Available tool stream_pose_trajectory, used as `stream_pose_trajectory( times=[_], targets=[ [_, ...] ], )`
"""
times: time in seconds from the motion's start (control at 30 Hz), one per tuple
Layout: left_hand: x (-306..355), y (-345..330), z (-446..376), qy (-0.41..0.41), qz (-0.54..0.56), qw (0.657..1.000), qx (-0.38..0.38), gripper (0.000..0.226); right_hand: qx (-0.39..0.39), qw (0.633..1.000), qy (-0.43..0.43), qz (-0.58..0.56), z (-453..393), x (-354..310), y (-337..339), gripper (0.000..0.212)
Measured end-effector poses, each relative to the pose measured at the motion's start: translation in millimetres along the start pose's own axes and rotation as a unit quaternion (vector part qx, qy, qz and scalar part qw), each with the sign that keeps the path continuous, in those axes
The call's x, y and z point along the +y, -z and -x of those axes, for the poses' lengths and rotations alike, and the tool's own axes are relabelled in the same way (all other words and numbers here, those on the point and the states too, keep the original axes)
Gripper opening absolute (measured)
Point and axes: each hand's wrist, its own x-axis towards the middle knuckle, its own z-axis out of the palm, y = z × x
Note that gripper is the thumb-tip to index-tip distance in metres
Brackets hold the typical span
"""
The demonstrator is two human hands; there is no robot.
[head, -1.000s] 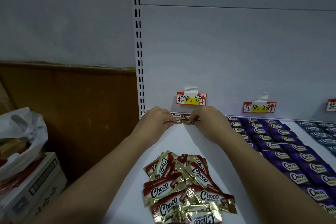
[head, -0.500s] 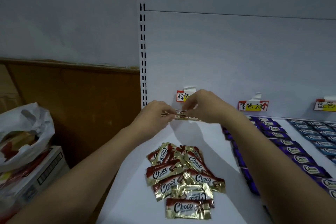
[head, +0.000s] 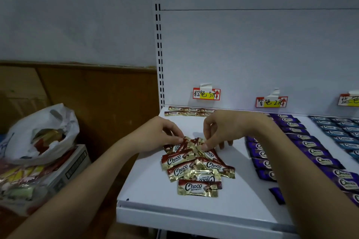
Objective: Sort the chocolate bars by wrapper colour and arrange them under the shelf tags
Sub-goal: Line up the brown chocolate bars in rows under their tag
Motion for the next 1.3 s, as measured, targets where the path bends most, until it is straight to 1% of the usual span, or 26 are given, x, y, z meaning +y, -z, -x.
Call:
stream_pose_trajectory(
  times=[0.07,0.13,0.23,0.3,0.37,0.43,0.47,0.5,0.53,0.6,0.67,0.73,0.77,0.83,0.9,0.97,1.07,1.3],
  targets=[
    [1.7,-0.1,-0.7,0.003,0.019,1.0,0.022,0.004,-0.01,1.0,-0.009,0.028,-2.8,-2.6,-4.2,0.036],
    [3.2,1.3,-2.6,-0.004,0.023,0.998,0.057,0.005,-0.005,0.999,-0.004,0.032,-4.3,-2.7,-5.2,0.036],
    [3.4,4.8,-8.1,0.007,0.084,0.989,0.121,0.002,0.028,0.999,0.019,-0.022,-2.3,2.4,-0.3,0.027],
    [1.5,5.6,-13.0,0.041,0.168,0.972,0.16,0.003,0.088,0.993,0.034,-0.075,-1.9,7.7,4.8,0.019],
    [-0.4,2.8,-17.0,0.079,0.238,0.95,0.186,0.008,0.17,0.98,0.034,-0.102,-4.6,13.9,8.6,0.012],
    [-3.7,-2.4,-20.8,0.108,0.269,0.937,0.194,0.014,0.229,0.971,0.023,-0.071,-10.9,18.9,8.4,0.011],
    [-5.4,-5.5,-22.5,0.115,0.266,0.937,0.196,0.017,0.239,0.97,0.019,-0.047,-15.1,20.1,6.2,0.015],
    [-7.3,-7.9,-24.6,0.118,0.239,0.942,0.202,0.019,0.24,0.97,0.015,-0.027,-19.3,20.8,2.8,0.02],
    [-9.5,-9.4,-26.6,0.116,0.181,0.954,0.21,0.02,0.234,0.972,0.011,-0.016,-23.3,21.4,-0.7,0.024],
    [-11.8,-10.8,-29.0,0.102,0.031,0.968,0.225,0.018,0.217,0.976,0.006,-0.013,-29.3,22.5,-7.2,0.033],
    [-14.0,-10.1,-31.2,0.089,-0.057,0.964,0.243,0.015,0.218,0.976,0.0,0.005,-30.7,23.8,-9.0,0.038],
    [-18.2,-7.7,-35.2,0.077,-0.123,0.955,0.26,0.018,0.236,0.971,-0.006,0.033,-29.4,25.8,-6.7,0.035],
    [-20.7,-5.6,-38.1,0.069,-0.156,0.952,0.254,0.022,0.237,0.971,-0.011,0.042,-28.4,26.8,-5.3,0.032],
    [-25.1,-1.5,-44.6,0.047,-0.216,0.953,0.205,0.03,0.217,0.974,-0.023,0.057,-26.5,27.0,-3.9,0.029],
    [-29.1,1.8,-50.8,0.031,-0.245,0.957,0.153,0.035,0.183,0.98,-0.034,0.071,-26.0,26.2,-4.8,0.03],
    [-33.7,3.5,-56.0,0.026,-0.254,0.959,0.123,0.039,0.162,0.982,-0.037,0.088,-27.1,25.6,-6.1,0.031],
    [-38.7,3.6,-62.4,0.035,-0.253,0.963,0.09,0.043,0.161,0.982,-0.034,0.097,-29.5,26.8,-7.1,0.029],
    [-38.7,2.3,-66.4,0.043,-0.251,0.964,0.072,0.047,0.168,0.981,-0.032,0.093,-34.3,30.9,-8.8,0.028]
  ],
)
